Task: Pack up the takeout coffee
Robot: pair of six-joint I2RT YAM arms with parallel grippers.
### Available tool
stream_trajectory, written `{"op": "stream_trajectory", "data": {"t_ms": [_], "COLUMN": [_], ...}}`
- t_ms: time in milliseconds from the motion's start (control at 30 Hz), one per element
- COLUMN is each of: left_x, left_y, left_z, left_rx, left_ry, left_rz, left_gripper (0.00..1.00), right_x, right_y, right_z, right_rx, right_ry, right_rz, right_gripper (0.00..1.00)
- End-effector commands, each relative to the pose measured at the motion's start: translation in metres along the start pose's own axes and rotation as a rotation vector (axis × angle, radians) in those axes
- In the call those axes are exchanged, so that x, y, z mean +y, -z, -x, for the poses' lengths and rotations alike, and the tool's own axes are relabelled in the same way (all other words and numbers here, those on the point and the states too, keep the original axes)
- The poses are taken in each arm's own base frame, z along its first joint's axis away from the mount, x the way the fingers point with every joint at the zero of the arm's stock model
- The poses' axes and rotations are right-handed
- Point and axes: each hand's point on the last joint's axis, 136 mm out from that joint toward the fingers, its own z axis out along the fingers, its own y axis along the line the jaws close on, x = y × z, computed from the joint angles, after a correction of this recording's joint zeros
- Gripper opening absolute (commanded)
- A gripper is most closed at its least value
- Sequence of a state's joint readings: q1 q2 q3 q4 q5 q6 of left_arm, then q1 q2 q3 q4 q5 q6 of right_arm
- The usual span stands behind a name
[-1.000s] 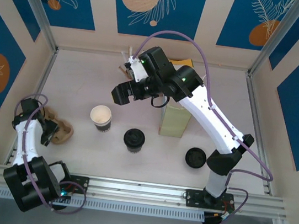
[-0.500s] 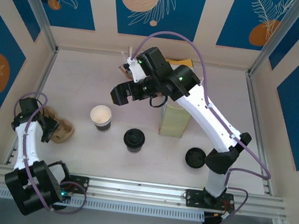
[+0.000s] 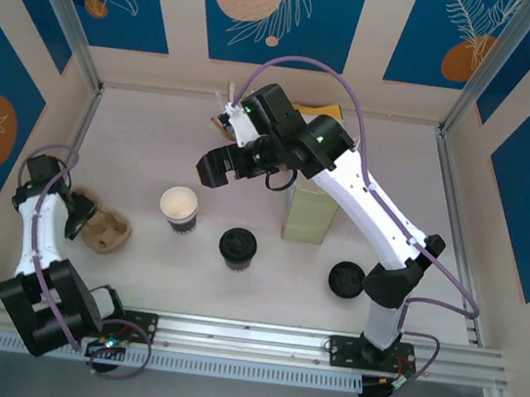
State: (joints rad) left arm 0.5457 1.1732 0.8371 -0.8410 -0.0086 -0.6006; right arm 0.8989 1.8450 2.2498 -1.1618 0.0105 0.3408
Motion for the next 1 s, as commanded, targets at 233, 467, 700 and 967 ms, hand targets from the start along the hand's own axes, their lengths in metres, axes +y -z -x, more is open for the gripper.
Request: {"op": "stream_trajectory", "data": {"t_ms": [233, 467, 700, 967], "left_x": [-0.01, -0.016, -0.029, -0.031], "left_y": [-0.009, -0.006, -0.011, -0.022], "left_z": [0.003, 0.006, 0.005, 0.002], "left_rx": [0.064, 0.054, 0.077, 0.112], "left_ry": [-0.056, -0.079, -0.125, -0.141], "left_rz": [-0.018, -0.011, 0.007, 0.035], "left_gripper": [0.43, 0.44, 0.45, 0.47], "right_x": [-0.001, -0.002, -0.002, -0.002], "right_y": [-0.001, -0.003, -0.004, -0.005], "right_z": [0.002, 0.001, 0.001, 0.0], "right_rx": [0.013, 0.02, 0.022, 0.025], "right_ry": [-0.005, -0.011, -0.011, -0.011], "right_rz": [0.015, 0.014, 0.016, 0.018], "right_gripper": [0.99, 0.99, 0.99, 0.99]}}
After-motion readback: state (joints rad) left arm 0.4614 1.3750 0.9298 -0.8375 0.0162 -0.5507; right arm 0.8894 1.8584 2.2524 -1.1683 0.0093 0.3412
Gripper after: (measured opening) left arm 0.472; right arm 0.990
